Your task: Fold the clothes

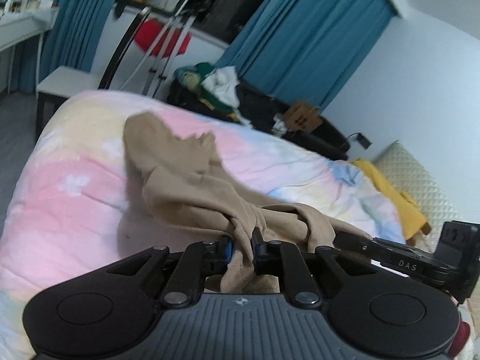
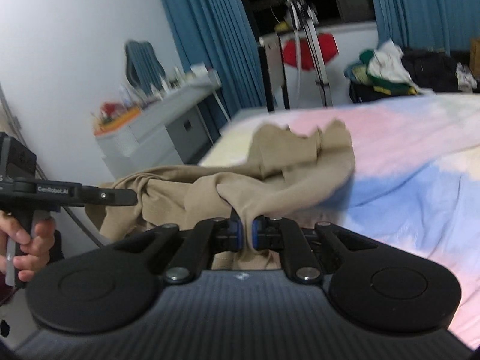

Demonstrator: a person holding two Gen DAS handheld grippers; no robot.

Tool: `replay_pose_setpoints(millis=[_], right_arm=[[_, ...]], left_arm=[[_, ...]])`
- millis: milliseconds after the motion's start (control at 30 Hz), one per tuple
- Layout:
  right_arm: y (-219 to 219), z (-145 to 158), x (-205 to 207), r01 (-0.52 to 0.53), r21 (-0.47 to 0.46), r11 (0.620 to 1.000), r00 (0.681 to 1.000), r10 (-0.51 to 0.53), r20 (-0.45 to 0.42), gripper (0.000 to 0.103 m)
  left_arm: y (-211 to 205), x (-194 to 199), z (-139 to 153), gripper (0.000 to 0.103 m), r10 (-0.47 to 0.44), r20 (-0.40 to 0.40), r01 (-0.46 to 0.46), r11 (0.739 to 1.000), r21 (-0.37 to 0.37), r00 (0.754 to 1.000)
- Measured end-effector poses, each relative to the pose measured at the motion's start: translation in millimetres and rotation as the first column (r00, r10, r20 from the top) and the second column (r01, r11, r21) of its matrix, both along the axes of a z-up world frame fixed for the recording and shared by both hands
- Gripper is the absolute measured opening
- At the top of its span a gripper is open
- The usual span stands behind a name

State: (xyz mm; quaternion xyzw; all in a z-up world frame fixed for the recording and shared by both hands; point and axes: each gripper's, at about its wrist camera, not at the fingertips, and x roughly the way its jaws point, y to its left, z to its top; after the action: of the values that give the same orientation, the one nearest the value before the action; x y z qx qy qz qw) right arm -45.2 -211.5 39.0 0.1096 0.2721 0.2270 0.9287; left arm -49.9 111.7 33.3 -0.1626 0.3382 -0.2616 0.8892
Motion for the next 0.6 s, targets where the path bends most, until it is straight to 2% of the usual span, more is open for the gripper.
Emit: replay_pose_setpoints(millis=[100,267,367,467,600], right_arm=[[-6,-2,-32,-0.016,-0.003,1.000,1.000,0.016,0.010,0.009],[-7,-43,-91,-0.033,-0.027,0.999,0.998,0.031,-0.062,0.010],[-12,-59,-100,-0.011,0.014,1.000,0.995,0.012,-0.101,0.010],[-16,-56,-91,0.008,0.017,1.000,0.997,-0.007,-0.077,0.010],[-19,-39,-58,0.038,0.027,0.999,0.999,-0.037,-0.037,0.010]], left_arm=[[-3,-42,-3,0.012,-0.021,-0.003,0.021,1.000,0.020,1.000],[-12,-97,-41,0.012,-0.063,-0.061,0.066,0.997,0.050,0.996],[-16,-99,-48,0.012,-0.076,-0.029,0.078,0.995,0.065,0.997],[-20,-101,-56,0.012,-0.089,0.002,0.089,0.993,0.080,0.996],[-33,-72,-34,0.012,-0.067,0.099,0.056,0.992,0.116,0.993]])
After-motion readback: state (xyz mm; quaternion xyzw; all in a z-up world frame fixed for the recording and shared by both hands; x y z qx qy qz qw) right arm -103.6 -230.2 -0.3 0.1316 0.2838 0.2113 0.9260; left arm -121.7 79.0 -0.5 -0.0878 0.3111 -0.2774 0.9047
